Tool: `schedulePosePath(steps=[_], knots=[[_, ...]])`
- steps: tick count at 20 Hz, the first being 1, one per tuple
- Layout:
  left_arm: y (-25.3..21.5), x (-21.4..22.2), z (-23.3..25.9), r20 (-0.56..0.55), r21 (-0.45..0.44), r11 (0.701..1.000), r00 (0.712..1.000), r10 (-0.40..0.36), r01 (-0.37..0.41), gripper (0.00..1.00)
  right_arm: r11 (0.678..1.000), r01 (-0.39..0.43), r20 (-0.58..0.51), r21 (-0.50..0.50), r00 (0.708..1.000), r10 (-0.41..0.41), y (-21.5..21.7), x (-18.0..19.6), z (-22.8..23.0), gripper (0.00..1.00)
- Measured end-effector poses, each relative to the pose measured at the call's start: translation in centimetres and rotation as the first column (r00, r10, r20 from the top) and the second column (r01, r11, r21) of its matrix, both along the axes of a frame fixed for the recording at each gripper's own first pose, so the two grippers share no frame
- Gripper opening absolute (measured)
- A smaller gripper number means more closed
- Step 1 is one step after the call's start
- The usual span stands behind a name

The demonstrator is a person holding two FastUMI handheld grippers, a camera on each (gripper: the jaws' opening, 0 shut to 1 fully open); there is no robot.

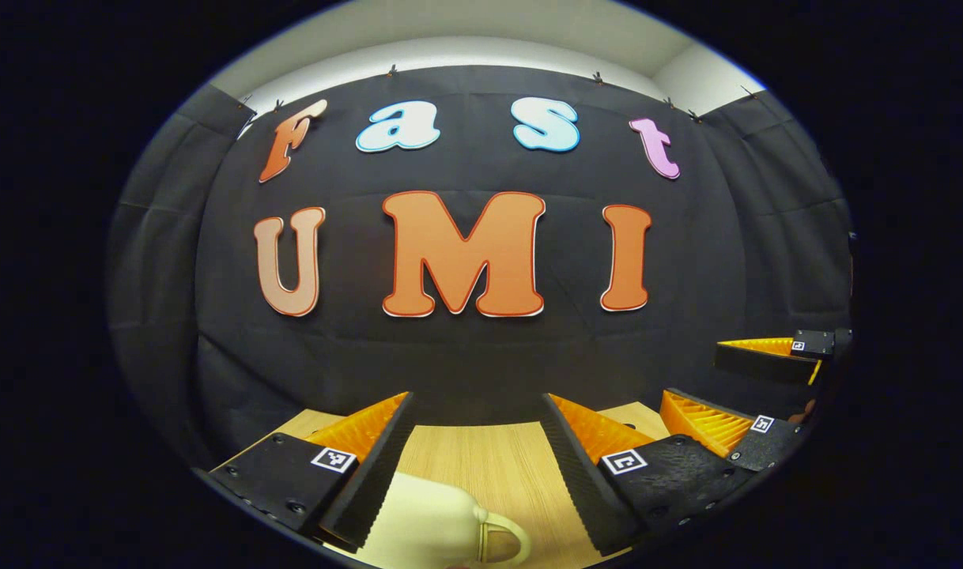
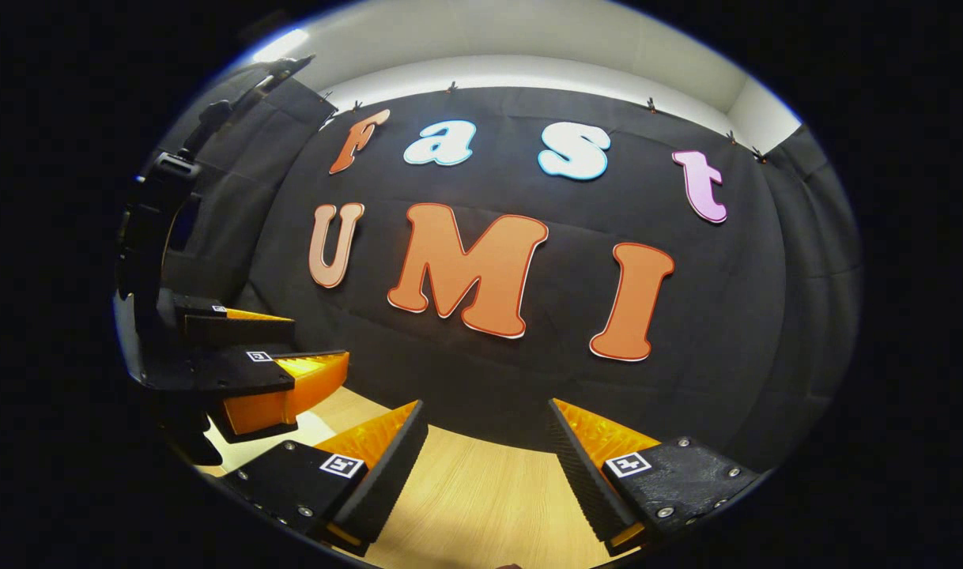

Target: First open the suitcase, pack the skin care products into it, and then close the suitcase.

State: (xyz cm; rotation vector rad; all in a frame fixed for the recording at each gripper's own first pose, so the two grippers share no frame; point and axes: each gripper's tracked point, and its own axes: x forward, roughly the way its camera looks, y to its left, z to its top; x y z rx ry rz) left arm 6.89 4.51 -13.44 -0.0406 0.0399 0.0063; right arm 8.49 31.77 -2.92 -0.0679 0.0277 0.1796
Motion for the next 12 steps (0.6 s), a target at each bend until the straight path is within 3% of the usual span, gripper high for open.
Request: schedulePosePath(steps=[4, 12], knots=[[0.5, -0.3, -1.4, -0.033, -0.008, 1.0, 0.999, 0.026, -0.026, 0.96, 1.0, -0.015, -0.009, -0.019, 1.0, 0.015, 0.7, -0.4, -0.9, 0.95], [-0.3, -0.6, -1.5, -0.025, 0.058, 0.998, 0.999, 0.03, -0.029, 0.96, 1.0, -0.022, -0.016, 0.009, 1.0, 0.022, 0.6, -0.9, -1.6, 0.95]])
